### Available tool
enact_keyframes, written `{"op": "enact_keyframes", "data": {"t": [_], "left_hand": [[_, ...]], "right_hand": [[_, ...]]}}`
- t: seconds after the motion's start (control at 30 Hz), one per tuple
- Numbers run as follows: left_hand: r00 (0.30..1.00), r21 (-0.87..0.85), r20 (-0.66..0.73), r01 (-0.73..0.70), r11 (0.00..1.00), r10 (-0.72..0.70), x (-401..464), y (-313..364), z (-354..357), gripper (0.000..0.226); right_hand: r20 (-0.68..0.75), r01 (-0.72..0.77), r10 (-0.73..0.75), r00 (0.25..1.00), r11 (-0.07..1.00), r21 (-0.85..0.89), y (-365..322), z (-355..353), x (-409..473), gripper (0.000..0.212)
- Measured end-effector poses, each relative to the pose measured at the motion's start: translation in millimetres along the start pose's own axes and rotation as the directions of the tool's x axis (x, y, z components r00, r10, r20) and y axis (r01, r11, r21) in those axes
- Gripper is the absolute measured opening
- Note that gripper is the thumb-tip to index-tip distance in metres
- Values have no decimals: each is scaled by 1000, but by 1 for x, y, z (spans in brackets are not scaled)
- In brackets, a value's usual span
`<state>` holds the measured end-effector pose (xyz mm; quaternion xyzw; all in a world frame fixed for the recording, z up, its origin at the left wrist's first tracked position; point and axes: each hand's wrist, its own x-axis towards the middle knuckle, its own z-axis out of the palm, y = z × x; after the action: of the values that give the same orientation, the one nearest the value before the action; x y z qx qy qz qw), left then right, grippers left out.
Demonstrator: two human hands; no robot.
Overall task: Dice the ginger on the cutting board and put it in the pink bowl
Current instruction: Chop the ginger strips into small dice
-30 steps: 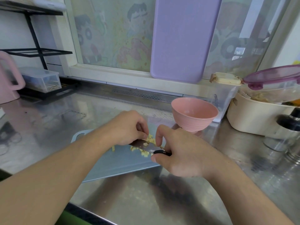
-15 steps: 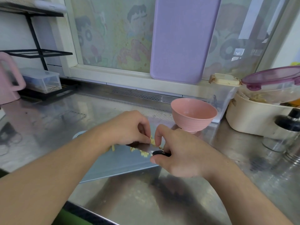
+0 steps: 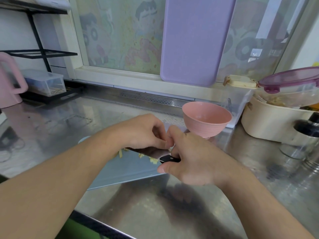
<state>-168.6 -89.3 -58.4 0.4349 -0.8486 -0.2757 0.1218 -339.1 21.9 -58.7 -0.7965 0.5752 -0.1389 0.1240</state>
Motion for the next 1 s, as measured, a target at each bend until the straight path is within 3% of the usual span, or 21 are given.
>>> {"op": "enact_keyframes", "data": {"t": [0.13, 0.2, 0.3, 0.37, 0.53, 0.57, 0.73, 0.83, 1.0], "left_hand": [[992, 155, -127, 3, 988, 17, 4, -4, 4, 13], [987, 149, -157, -16, 989, 40, 2, -6, 2, 12], [998, -21, -51, -23, 1000, 22, -6, -2, -1, 36], [1000, -16, 22, -19, 1000, 19, -9, 2, 2, 47], [997, 186, -61, -40, 982, 52, 2, -1, 13, 4], [994, 211, -94, -30, 977, 50, 3, -3, 14, 5], [979, 119, -203, 6, 993, 19, 4, -13, 7, 14], [990, 25, -138, -27, 999, 30, -1, -13, 0, 27], [993, -3, -109, -41, 999, 40, -8, -10, -8, 20]], "right_hand": [[19, -8, 7, 1000, 1000, 21, -1, -1, 0, 54], [30, -12, 11, 999, 999, 35, 0, 0, 0, 54], [30, -4, 3, 1000, 999, 39, 1, 1, 2, 58], [24, -6, 5, 1000, 999, 40, 1, 2, 2, 57], [46, 9, -11, 999, 999, 42, 3, 5, 4, 51], [45, 8, -10, 999, 999, 38, 4, 5, 4, 51], [28, -18, 17, 999, 998, 63, 4, 4, 3, 50], [25, -27, 25, 999, 997, 67, 3, 4, 4, 50], [62, -45, 38, 997, 993, 108, 7, 6, 5, 46]]}}
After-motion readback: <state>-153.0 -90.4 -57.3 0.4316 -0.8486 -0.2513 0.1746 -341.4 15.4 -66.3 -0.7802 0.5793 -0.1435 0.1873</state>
